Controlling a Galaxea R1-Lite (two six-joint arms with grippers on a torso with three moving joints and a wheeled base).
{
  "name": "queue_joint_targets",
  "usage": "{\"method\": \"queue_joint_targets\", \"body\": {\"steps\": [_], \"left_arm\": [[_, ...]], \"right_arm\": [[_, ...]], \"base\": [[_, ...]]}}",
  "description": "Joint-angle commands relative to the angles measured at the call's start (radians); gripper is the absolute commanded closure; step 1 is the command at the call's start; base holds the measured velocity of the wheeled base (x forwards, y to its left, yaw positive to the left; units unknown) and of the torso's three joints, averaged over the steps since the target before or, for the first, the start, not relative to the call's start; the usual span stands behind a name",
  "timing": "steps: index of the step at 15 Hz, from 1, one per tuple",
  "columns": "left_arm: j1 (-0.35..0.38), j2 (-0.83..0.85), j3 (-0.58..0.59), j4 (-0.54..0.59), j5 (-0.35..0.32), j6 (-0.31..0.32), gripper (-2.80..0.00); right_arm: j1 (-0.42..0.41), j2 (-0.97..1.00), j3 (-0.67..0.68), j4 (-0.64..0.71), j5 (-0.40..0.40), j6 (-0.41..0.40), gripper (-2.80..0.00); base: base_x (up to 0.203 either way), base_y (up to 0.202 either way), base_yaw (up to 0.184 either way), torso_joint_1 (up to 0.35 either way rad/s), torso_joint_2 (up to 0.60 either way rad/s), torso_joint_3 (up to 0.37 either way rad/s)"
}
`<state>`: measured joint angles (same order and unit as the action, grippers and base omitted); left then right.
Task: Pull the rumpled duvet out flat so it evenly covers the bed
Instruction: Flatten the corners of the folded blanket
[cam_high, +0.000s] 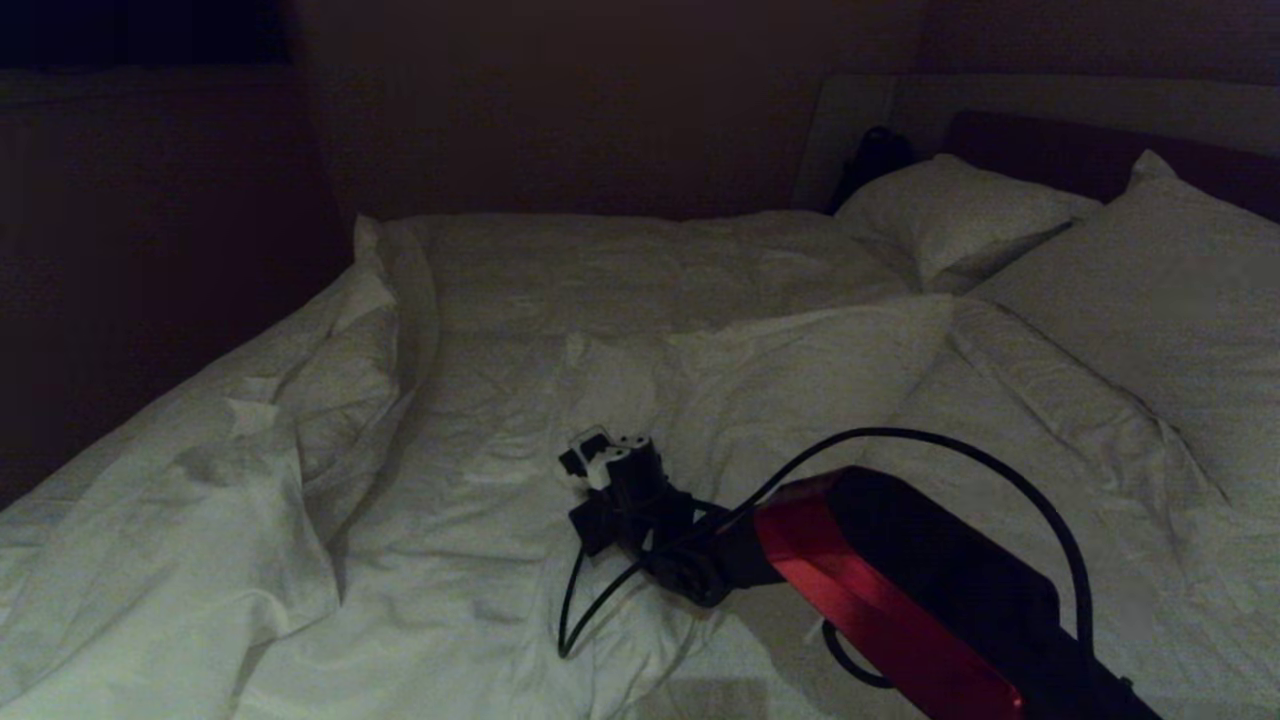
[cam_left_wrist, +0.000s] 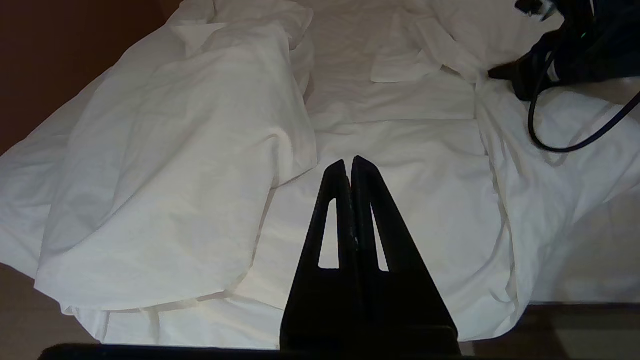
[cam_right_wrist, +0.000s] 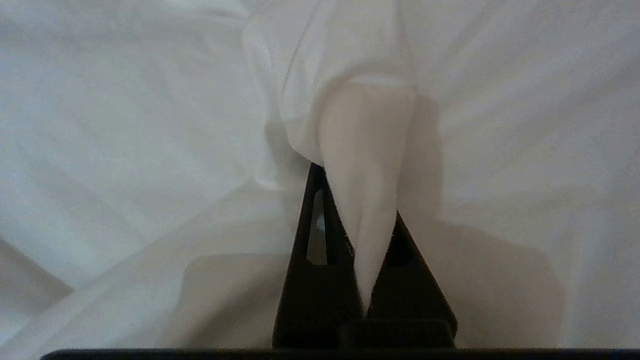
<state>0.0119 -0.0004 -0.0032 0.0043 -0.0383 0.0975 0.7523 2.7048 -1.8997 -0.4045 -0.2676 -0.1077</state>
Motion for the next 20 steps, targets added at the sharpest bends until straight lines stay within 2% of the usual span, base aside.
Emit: {"method": "queue_joint_targets", "body": {"steps": [1, 4, 9, 13, 14, 17, 20], "left_arm": [[0.000, 0.000, 0.000, 0.000, 0.000, 0.001, 0.00], [0.000, 0.000, 0.000, 0.000, 0.000, 0.001, 0.00], [0.000, 0.000, 0.000, 0.000, 0.000, 0.001, 0.00], [0.000, 0.000, 0.000, 0.000, 0.000, 0.001, 0.00], [0.000, 0.000, 0.000, 0.000, 0.000, 0.001, 0.00], [0.000, 0.000, 0.000, 0.000, 0.000, 0.001, 0.00], [0.000, 0.000, 0.000, 0.000, 0.000, 0.001, 0.00]], "right_arm": [[-0.007, -0.100, 0.048, -0.007, -0.019, 0.009, 0.00], [-0.014, -0.238, 0.194, -0.038, -0.025, 0.021, 0.00], [-0.030, -0.500, 0.610, -0.177, -0.040, 0.028, 0.00], [-0.065, -0.637, 0.980, -0.420, -0.056, 0.022, 0.00], [-0.078, -0.671, 1.028, -0.492, -0.059, 0.020, 0.00], [-0.115, -0.763, 1.233, -0.596, -0.061, 0.025, 0.00], [-0.134, -0.831, 1.379, -0.677, -0.062, 0.028, 0.00]], "base": [[0.000, 0.000, 0.000, 0.000, 0.00, 0.000], [0.000, 0.000, 0.000, 0.000, 0.00, 0.000], [0.000, 0.000, 0.000, 0.000, 0.00, 0.000], [0.000, 0.000, 0.000, 0.000, 0.00, 0.000], [0.000, 0.000, 0.000, 0.000, 0.00, 0.000], [0.000, 0.000, 0.000, 0.000, 0.00, 0.000], [0.000, 0.000, 0.000, 0.000, 0.00, 0.000]]}}
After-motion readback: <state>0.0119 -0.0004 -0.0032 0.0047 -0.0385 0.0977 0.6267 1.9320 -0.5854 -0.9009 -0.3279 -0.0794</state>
